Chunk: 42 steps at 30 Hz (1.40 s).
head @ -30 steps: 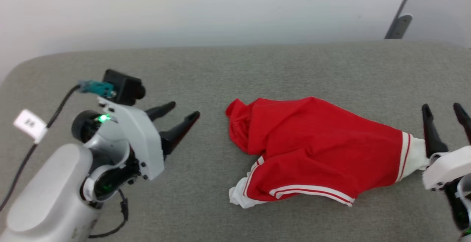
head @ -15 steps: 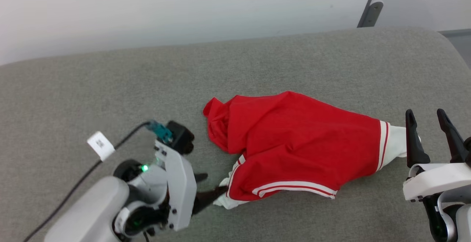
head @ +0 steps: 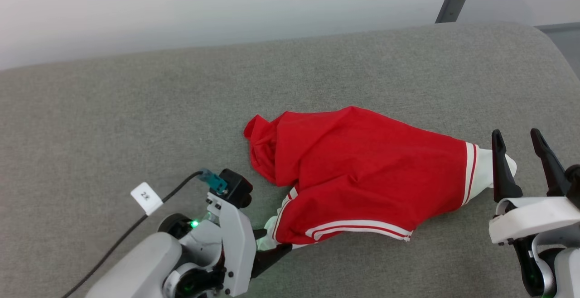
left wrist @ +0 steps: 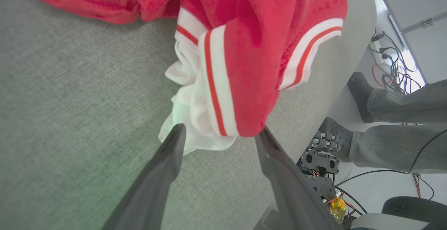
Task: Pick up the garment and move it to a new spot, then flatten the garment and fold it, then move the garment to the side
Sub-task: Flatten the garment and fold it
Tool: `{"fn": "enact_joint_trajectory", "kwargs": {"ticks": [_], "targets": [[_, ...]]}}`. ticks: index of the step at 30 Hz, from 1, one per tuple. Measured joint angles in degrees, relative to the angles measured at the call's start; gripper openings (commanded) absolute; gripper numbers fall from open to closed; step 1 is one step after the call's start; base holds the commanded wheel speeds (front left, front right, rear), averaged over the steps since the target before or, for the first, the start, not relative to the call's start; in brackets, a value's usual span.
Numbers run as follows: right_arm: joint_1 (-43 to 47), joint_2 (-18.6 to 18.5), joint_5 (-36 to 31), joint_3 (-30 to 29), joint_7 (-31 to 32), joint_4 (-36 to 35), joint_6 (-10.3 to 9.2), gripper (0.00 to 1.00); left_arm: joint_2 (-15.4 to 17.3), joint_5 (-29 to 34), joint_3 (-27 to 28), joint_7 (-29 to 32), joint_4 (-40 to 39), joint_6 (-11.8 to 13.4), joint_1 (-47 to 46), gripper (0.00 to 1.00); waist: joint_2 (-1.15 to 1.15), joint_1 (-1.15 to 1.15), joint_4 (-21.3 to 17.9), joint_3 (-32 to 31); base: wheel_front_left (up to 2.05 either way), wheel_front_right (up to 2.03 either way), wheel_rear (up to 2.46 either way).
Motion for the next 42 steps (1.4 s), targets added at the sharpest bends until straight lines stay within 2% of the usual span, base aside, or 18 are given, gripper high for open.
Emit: {"fn": "enact_joint_trajectory", "kwargs": {"ticks": [4,5,6,7,10,15,29,36,42], "targets": [[-1.20,0.05,0.07,0.35,-0.11,0.08,0.00,1.00,-1.02,-0.04,-1.64,-1.65,4.02,-0.09,-1.15,1.00,0.00,0.00,-0.28,0.67,0.00,0.00,0.00],[-1.28,0.05,0.09,0.41,-0.20,0.10,0.00,1.00,-1.16,-0.09,-2.00,-2.20,5.13,-0.10,-1.46,0.75,0.00,0.00,-0.34,0.86,0.00,0.00,0.00],[-1.34,0.08,0.18,0.53,-0.33,0.16,0.00,1.00,-1.35,-0.10,-2.69,-3.36,5.48,-0.10,-1.80,0.43,0.00,0.00,-0.39,1.08,0.00,0.00,0.00],[-1.46,0.11,0.24,0.58,-0.35,0.26,0.00,1.00,-1.70,-0.71,-3.04,-3.92,6.12,-0.27,-2.18,0.00,0.00,0.00,-0.46,1.28,0.00,0.00,0.00],[-2.11,0.11,0.33,0.52,-0.69,0.48,0.00,1.00,-1.57,-1.98,-4.56,-5.27,7.20,-0.29,-3.19,0.00,0.00,0.00,-0.53,1.76,0.00,0.00,0.00],[-2.14,-0.01,0.48,0.03,-0.93,0.82,0.00,1.00,1.33,-4.21,-6.27,-6.14,7.57,-0.30,-5.56,0.00,0.00,0.00,-0.14,2.09,0.00,0.00,0.00],[-1.62,0.03,0.38,-1.58,-0.86,0.21,0.00,1.00,12.84,-4.33,-4.68,-11.66,7.66,-0.33,-10.83,0.00,0.00,0.00,2.43,0.85,0.00,0.00,0.00],[-0.34,-0.20,0.22,-1.70,-0.32,-0.13,0.00,1.00,17.71,-3.61,-2.29,-15.47,7.68,0.59,-9.62,0.00,0.00,0.00,3.60,-0.78,0.00,0.00,0.00],[0.44,-0.25,0.48,-1.62,0.20,-0.38,0.00,1.00,20.11,-5.16,-1.68,-16.77,6.58,2.26,-4.73,0.00,0.00,0.00,4.22,-2.01,0.00,0.00,0.00]]}}
